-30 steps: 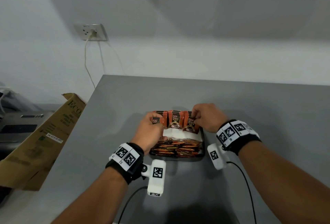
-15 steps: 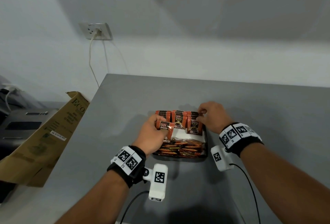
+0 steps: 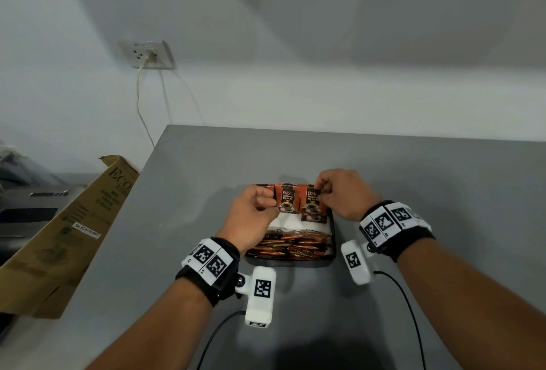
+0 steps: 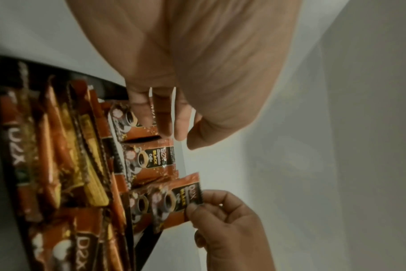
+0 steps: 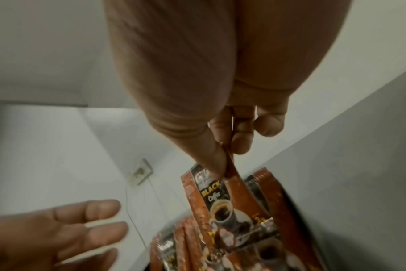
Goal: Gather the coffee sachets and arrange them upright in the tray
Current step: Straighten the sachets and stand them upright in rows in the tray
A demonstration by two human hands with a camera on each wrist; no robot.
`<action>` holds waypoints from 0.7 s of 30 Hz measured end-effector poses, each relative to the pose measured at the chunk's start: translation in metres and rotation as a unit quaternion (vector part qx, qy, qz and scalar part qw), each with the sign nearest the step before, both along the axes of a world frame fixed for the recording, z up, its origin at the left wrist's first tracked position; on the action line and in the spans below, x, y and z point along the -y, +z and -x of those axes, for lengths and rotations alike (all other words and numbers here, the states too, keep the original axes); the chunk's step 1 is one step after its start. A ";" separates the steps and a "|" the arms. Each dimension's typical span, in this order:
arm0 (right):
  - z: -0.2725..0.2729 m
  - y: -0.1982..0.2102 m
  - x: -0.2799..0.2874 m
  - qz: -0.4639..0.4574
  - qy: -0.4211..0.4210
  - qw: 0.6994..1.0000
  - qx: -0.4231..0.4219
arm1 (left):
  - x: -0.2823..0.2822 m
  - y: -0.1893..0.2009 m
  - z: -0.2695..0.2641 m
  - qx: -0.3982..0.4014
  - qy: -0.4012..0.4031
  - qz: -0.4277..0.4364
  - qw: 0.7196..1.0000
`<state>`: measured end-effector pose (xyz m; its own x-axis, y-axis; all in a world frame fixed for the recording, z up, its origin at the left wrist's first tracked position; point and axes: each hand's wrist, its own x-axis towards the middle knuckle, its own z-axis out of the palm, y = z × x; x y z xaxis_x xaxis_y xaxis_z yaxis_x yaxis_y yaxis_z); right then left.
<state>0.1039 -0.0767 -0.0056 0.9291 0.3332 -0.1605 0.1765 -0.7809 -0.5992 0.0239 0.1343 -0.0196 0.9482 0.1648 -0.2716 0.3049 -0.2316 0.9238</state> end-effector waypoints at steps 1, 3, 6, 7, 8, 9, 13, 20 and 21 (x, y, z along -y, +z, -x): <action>-0.001 -0.006 0.001 0.020 0.004 1.000 -0.005 | -0.003 0.000 0.002 -0.002 -0.003 -0.007 1.000; -0.001 -0.016 0.000 0.044 0.012 0.999 -0.010 | -0.007 -0.001 0.005 0.001 -0.001 -0.016 1.000; 0.000 -0.027 -0.002 0.064 0.008 0.998 -0.008 | -0.013 -0.003 0.010 0.002 0.004 -0.023 1.000; 0.000 -0.029 -0.002 0.068 0.004 0.998 -0.005 | -0.014 -0.004 0.011 -0.001 0.004 -0.027 1.000; -0.001 -0.031 -0.002 0.070 -0.001 0.998 -0.001 | -0.016 -0.005 0.012 -0.004 0.004 -0.034 0.999; -0.001 -0.033 -0.002 0.070 -0.006 0.997 0.005 | -0.017 -0.006 0.014 -0.007 0.003 -0.042 0.999; -0.003 -0.040 0.000 0.065 -0.015 0.997 0.027 | -0.020 -0.012 0.017 -0.013 -0.012 -0.075 0.997; 0.028 -0.003 -0.003 0.032 0.107 0.993 -0.035 | -0.015 -0.011 0.021 -0.008 -0.162 -0.190 0.968; 0.033 -0.002 -0.005 0.067 0.142 0.986 -0.060 | -0.013 -0.010 0.020 -0.008 -0.175 -0.200 0.964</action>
